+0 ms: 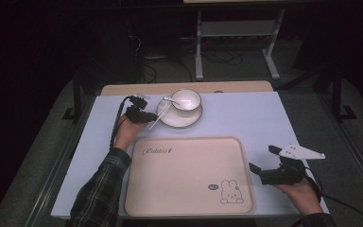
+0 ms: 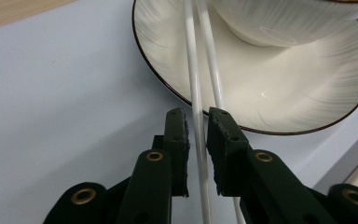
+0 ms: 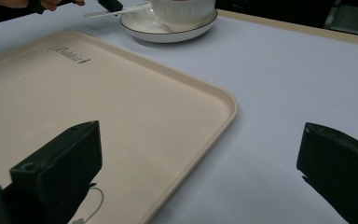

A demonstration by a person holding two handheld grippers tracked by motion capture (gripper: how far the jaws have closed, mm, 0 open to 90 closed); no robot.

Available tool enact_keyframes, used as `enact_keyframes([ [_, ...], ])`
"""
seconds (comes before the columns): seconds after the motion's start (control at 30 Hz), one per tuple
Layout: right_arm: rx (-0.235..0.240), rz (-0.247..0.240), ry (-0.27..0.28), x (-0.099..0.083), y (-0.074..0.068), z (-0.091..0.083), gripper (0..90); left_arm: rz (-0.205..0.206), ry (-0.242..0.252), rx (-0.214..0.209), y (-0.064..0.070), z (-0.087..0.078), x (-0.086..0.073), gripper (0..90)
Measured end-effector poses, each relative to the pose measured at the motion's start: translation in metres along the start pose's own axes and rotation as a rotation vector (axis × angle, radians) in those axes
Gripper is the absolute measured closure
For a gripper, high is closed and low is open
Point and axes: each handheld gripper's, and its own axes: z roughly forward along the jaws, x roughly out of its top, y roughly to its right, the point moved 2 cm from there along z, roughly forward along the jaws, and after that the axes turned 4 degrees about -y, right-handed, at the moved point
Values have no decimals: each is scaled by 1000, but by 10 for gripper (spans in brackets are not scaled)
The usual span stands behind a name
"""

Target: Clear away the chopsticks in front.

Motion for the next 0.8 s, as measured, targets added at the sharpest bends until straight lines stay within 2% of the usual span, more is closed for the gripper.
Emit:
enact_keyframes([
  [0.3, 1, 2, 0, 0, 1, 0, 0, -4, -9, -2, 0, 5, -1, 815],
  [0.7, 2, 3, 0, 0, 1, 0, 0, 4, -22, 35, 1, 6, 0, 851],
  [0.8, 2, 3, 1, 0, 1, -1, 0, -16, -3, 29, -1, 2, 0, 854],
])
